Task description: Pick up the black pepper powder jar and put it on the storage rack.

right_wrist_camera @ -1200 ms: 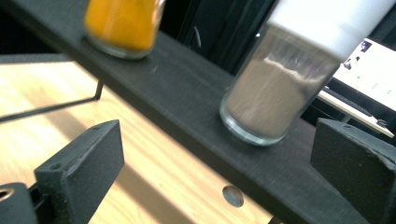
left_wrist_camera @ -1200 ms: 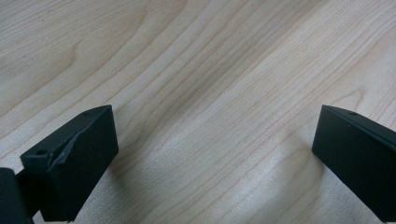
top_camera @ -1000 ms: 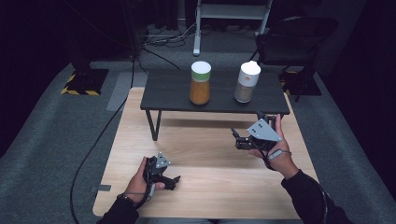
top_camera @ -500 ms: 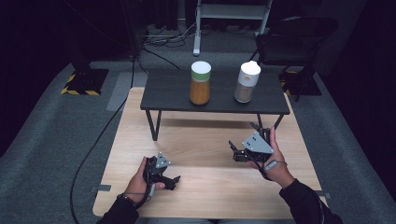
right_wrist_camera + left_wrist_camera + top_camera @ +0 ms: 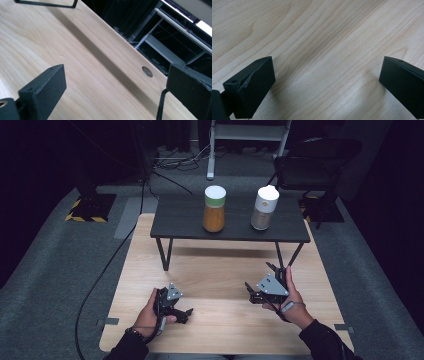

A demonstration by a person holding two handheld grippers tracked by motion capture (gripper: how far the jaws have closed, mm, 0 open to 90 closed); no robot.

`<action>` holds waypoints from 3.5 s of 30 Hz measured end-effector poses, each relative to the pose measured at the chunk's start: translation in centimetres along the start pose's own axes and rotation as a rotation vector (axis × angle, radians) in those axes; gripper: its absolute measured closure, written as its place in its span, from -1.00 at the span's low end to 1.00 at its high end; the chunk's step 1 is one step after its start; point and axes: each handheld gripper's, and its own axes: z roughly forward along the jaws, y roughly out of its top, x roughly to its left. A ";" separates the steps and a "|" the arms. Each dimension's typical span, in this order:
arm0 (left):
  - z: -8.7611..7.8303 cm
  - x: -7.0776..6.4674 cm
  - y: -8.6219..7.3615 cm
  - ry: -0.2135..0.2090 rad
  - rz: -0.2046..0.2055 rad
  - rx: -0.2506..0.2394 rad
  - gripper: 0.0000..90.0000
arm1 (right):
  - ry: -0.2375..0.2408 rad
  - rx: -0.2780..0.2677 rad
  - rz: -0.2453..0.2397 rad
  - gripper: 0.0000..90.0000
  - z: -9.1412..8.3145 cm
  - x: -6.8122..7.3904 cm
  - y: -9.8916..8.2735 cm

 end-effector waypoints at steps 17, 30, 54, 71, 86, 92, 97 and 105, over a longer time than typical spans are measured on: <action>0.0 0.0 0.0 -0.001 0.000 0.000 -0.99 | 0.109 0.095 -0.005 -0.94 -0.7 0.2 -3.1; 0.0 0.0 0.0 0.000 0.000 0.001 -0.99 | 0.178 0.148 0.058 -0.94 -1.1 -0.7 -4.6; 0.0 0.0 0.0 0.000 0.000 0.001 -0.99 | 0.379 0.285 0.294 -0.99 -0.2 -6.2 -6.2; 0.1 0.0 0.1 -0.001 0.002 0.000 -0.99 | 0.459 0.301 0.320 -0.99 0.0 -8.8 -7.5; 0.1 0.0 0.1 0.000 0.001 0.001 -0.99 | 0.461 0.301 0.319 -1.00 0.0 -8.8 -7.5; 0.1 0.0 0.1 0.000 0.002 0.001 -0.99 | 0.466 0.301 0.319 -1.00 0.1 -8.9 -7.6; 0.1 0.0 0.1 0.000 0.002 0.001 -0.99 | 0.465 0.300 0.318 -1.00 0.1 -8.9 -7.6; 0.1 0.0 0.1 0.000 0.002 0.001 -0.99 | 0.468 0.299 0.316 -1.00 0.2 -9.0 -7.6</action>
